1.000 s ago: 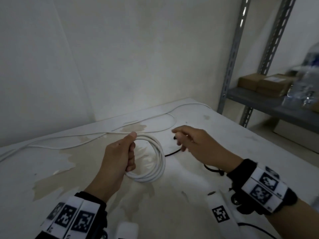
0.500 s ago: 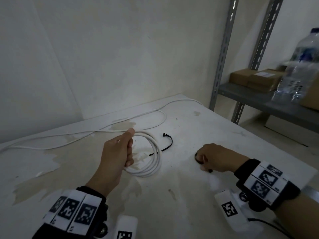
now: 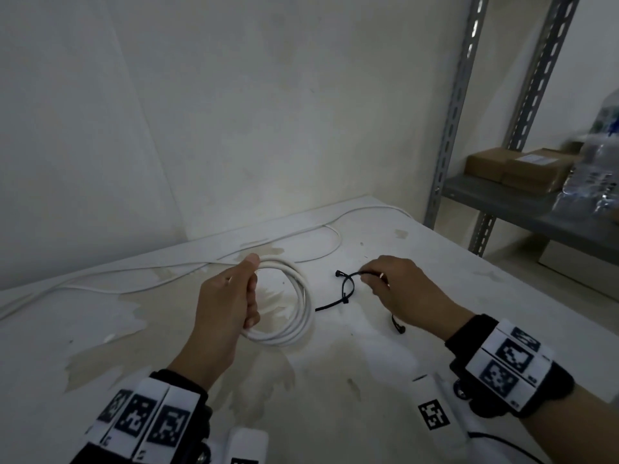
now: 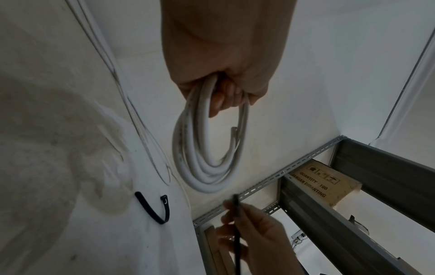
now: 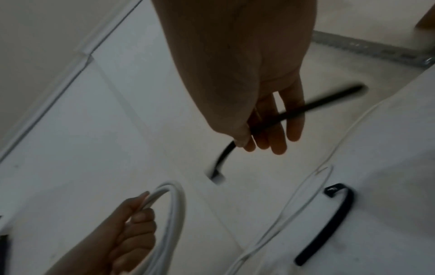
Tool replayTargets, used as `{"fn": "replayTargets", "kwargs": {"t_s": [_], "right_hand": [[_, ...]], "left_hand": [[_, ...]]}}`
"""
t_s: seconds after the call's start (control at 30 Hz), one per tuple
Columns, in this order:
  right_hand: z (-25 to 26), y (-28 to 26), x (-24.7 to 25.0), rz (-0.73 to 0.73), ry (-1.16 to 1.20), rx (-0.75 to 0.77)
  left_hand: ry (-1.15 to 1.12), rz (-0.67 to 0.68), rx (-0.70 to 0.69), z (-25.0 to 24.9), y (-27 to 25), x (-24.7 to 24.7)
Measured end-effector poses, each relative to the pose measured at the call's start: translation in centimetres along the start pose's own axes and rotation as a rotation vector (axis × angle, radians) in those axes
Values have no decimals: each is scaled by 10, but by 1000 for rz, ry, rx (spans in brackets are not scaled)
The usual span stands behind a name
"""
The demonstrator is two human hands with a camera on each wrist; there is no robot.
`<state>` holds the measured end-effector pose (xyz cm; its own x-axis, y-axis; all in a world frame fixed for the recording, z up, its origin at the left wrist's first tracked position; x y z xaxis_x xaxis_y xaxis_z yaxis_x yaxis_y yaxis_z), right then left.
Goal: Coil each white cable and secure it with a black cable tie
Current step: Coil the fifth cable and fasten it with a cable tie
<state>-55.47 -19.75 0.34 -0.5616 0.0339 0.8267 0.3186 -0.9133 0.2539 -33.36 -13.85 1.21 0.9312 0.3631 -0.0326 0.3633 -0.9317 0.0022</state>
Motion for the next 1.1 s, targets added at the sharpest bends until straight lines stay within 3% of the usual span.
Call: {"fn": "replayTargets", "kwargs": {"t_s": [0.13, 0.23, 0.47, 0.6, 0.73, 0.9, 1.1], "right_hand": [[42, 0, 0, -150, 225, 123], [84, -3, -7, -66, 386, 161], [152, -2, -59, 159, 650, 50], [176, 4, -83, 111, 685, -22], [204, 6, -98, 84, 865, -62], [231, 2, -106, 101, 1110, -53], [238, -7, -110, 131, 1087, 36]], "left_hand": [[5, -57, -30, -3, 0, 13], [10, -113, -61, -6, -1, 28], [10, -248, -177, -14, -11, 78], [25, -318, -246, -16, -22, 108], [28, -366, -283, -13, -34, 127], [28, -371, -261, -10, -40, 146], [-54, -289, -207, -13, -41, 155]]}}
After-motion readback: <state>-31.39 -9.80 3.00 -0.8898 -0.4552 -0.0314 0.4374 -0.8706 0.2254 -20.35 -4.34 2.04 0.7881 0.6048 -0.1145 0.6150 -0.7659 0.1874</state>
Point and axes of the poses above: each hand's wrist, its own y-axis towards the middle knuckle, its own x-axis out of the back of the hand, z = x × y, the point moved 4 cm from there along y, towards the middle knuckle
